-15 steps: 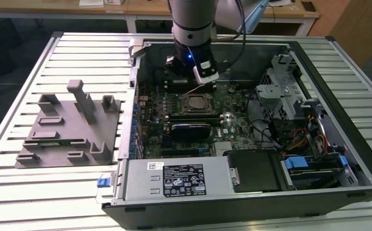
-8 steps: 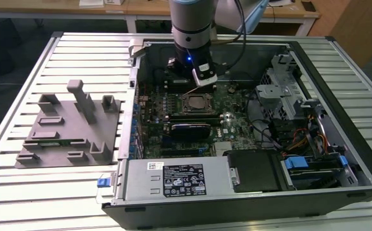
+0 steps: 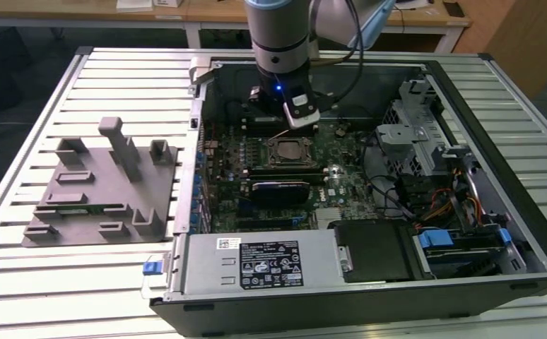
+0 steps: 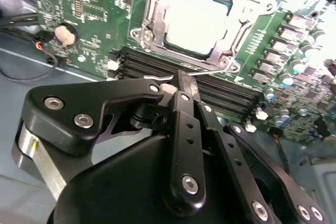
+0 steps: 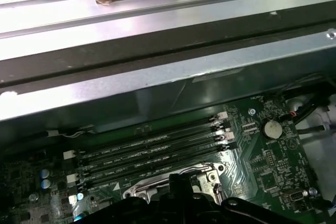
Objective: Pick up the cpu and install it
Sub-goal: 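Install the first cpu locking lever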
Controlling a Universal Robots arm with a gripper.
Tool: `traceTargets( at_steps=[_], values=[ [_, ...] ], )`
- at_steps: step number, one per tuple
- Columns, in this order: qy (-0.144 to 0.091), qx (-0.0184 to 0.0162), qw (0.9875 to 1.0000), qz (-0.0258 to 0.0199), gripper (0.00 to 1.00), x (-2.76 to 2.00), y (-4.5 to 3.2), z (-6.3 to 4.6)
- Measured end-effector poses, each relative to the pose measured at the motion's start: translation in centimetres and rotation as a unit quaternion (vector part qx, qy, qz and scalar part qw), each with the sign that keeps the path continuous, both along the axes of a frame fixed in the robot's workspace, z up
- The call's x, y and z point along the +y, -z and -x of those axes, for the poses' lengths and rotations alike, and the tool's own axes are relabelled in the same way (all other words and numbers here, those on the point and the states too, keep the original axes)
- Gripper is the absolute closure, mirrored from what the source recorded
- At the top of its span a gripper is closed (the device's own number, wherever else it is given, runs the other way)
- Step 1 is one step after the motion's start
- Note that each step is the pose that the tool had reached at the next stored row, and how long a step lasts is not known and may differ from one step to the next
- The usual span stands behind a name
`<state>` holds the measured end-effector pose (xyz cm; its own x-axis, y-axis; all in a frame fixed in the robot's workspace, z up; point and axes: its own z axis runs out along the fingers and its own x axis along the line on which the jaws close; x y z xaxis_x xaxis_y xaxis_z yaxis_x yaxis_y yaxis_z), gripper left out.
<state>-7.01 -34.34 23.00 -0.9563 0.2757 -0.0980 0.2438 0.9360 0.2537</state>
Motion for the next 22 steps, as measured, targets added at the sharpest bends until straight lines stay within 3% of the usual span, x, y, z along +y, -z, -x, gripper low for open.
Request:
traceTargets(
  at_steps=[4, 12, 22],
  values=[
    [0.009, -0.0086, 0.9999, 0.0, 0.89, 0.0, 0.22, 0.0],
    [0.038, -0.009, 0.9992, 0.0003, 0.89, 0.08, 0.73, 0.0],
    [0.044, -0.009, 0.999, 0.0009, 0.89, 1.1, 1.22, 0.0]
  ],
)
